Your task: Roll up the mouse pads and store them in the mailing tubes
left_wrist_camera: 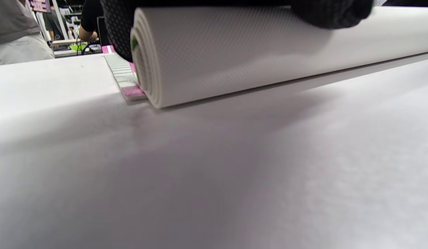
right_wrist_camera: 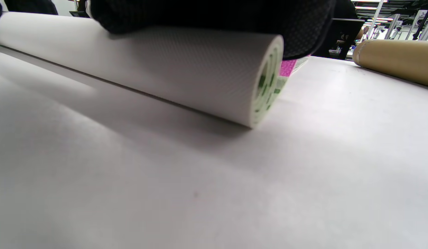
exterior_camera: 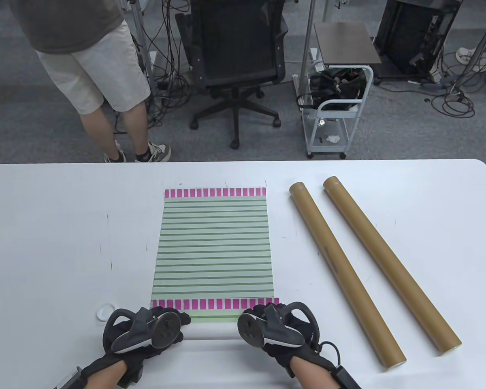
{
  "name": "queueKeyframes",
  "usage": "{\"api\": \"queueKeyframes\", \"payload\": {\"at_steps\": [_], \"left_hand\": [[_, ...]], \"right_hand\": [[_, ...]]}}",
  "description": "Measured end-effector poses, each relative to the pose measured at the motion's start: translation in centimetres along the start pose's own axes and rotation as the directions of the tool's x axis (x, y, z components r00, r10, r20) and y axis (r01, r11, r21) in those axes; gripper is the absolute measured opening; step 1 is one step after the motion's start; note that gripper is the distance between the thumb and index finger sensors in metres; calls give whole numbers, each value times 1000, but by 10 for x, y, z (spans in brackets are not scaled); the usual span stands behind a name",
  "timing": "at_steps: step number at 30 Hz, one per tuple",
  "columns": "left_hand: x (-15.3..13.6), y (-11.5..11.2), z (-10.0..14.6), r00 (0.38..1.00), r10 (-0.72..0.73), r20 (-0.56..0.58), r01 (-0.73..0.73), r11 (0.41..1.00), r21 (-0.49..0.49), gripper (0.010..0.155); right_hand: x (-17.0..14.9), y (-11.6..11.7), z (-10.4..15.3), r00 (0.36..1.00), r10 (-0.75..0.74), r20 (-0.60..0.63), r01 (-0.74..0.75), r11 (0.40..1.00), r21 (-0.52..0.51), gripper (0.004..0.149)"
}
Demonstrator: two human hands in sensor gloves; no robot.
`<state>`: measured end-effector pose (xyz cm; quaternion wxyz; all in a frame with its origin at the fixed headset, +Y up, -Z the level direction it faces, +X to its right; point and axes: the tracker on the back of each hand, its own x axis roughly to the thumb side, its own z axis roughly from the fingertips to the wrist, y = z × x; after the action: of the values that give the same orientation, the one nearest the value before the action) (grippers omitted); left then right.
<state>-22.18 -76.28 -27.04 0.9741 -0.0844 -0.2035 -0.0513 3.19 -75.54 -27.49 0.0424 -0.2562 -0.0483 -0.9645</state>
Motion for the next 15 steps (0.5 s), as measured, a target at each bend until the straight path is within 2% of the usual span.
{"api": "queueKeyframes", "payload": {"at_steps": [6, 10, 13, 15], "left_hand": [[5, 4, 4, 999, -11, 41, 13, 999, -45, 53], [13, 5, 5, 999, -35, 5, 36, 998, -45, 52], [34, 9, 12, 972, -236, -14, 236, 968, 81, 52], [38, 8, 11, 968, -251, -15, 251, 962, 105, 52]], "right_hand": [[3, -2, 4, 999, -14, 34, 12, 998, 56, 50], [2, -1, 3, 1000, -17, 25, 16, 999, 45, 50], [-2, 2, 1, 998, -56, 9, 55, 997, 47, 50], [-3, 2, 0, 998, -64, 8, 64, 997, 47, 49]]}}
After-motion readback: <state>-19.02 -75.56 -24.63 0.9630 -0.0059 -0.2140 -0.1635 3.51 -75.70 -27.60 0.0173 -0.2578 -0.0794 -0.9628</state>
